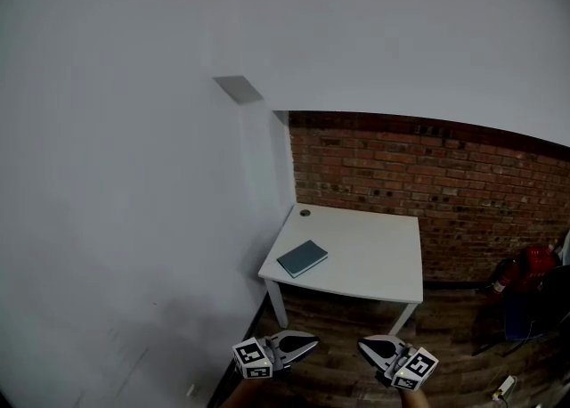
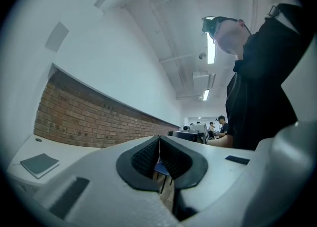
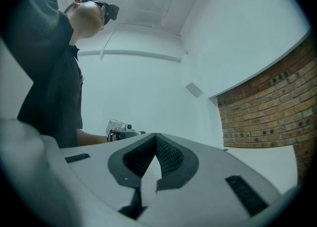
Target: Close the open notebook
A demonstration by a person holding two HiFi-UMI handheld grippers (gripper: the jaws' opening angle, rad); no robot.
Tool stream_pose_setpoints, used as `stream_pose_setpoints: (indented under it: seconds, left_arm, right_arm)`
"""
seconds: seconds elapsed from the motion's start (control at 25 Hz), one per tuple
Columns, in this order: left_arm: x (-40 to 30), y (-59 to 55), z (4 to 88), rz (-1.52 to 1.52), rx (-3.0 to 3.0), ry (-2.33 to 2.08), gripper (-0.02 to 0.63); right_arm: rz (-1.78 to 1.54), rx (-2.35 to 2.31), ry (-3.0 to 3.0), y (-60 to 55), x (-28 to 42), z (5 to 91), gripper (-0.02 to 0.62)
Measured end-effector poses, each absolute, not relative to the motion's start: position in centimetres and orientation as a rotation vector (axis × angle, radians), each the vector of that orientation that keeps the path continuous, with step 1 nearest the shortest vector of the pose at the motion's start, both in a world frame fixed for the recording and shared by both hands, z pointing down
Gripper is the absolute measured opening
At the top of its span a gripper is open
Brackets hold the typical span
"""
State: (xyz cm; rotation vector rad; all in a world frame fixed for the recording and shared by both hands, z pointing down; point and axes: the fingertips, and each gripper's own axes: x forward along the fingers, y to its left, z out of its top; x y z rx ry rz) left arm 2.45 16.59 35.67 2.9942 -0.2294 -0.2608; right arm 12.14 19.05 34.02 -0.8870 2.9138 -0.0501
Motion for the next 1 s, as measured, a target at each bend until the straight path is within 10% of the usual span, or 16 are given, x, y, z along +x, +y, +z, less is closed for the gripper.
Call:
stream_pose_setpoints:
  seconds: [1.0]
  left_arm:
    - [6.3, 30.2, 36.9, -0.219, 2.937, -0.154, 0.018]
  right_arm:
    - [-0.113, -0.781, 2.949, 33.5, 12.7, 35.9, 0.006]
